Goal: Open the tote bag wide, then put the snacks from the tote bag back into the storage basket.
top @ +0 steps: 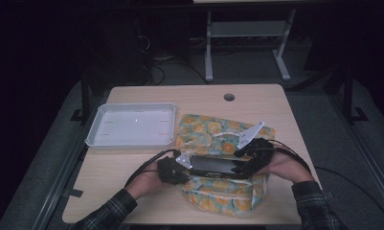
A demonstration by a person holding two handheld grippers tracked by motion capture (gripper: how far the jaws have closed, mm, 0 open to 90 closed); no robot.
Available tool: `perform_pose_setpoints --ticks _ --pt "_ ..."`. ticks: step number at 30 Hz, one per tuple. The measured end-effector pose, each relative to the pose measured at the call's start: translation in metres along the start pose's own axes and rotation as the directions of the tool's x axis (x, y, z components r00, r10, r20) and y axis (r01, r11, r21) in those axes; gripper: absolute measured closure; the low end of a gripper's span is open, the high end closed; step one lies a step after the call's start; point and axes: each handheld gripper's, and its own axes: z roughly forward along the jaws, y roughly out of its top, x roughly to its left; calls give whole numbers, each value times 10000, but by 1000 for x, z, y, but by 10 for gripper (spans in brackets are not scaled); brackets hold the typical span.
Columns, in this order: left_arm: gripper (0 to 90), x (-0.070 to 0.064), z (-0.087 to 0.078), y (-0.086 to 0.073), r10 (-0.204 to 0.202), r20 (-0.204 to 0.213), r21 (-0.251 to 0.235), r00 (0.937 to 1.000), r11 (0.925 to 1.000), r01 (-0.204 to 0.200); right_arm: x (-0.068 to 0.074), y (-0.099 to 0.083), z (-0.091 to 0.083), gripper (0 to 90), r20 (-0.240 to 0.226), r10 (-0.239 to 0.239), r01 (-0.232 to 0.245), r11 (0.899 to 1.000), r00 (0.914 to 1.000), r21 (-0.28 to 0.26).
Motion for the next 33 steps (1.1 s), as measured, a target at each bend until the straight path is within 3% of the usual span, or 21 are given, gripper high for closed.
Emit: perform_pose_setpoints --ticks 14,33 --pt "877 1 0 -1 11 30 -86 10000 10000 -10 -3 1 16 353 -122 -354 360 9975 9993 615" --pt "876 1 0 -2 -61 -24 -178 10000 9998 60 -5 -3 35 369 -451 -465 523 9893 9979 1359"
